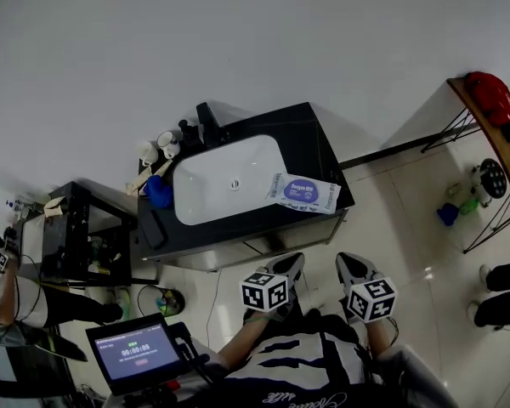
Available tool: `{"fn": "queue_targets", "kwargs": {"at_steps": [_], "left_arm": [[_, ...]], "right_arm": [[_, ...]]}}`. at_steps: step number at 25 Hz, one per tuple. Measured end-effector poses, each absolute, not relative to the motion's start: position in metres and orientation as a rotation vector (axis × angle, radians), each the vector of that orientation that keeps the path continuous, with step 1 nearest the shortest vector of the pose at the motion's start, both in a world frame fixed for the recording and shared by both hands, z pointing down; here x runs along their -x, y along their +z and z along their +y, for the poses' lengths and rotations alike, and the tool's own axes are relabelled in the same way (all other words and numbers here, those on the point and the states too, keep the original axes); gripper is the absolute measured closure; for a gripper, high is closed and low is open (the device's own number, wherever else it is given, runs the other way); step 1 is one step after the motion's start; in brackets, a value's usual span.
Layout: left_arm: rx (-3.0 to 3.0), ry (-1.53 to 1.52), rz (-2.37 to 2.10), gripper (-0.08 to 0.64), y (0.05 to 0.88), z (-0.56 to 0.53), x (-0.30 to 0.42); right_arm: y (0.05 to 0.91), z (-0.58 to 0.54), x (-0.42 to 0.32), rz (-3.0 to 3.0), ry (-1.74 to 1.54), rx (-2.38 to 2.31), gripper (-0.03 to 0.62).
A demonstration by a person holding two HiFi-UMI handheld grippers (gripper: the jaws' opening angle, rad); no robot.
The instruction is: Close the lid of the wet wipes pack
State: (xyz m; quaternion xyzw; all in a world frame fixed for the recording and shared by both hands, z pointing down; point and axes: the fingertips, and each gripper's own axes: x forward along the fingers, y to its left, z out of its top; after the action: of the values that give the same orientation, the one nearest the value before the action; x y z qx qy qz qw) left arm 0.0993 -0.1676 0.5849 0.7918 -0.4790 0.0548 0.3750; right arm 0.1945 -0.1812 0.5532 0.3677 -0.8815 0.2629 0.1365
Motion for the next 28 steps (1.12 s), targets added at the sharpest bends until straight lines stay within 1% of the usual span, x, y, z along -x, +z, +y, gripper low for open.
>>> {"fn": "queue_targets", "kwargs": {"at_steps": [5,17,28], "left_arm": [[-2.043,0.197,-1.231,0.559,0.582,-0.122,-0.124],[-2.046,0.166,-1.281,0.560,0.551,-0.078,-0.118],[-2.086,0.134,-1.328,0.560,0.551,-0.046,-0.075]], "right_arm": [[0.557,-0.143,-0.205,-2.582,0.774,-1.000,0.594],[0.535,-0.091,-0.179,-2.657,0.793,-0.904,0.594],[0.534,-0.060,-0.145,-2.692,0.796,-0.981,0.594]]}}
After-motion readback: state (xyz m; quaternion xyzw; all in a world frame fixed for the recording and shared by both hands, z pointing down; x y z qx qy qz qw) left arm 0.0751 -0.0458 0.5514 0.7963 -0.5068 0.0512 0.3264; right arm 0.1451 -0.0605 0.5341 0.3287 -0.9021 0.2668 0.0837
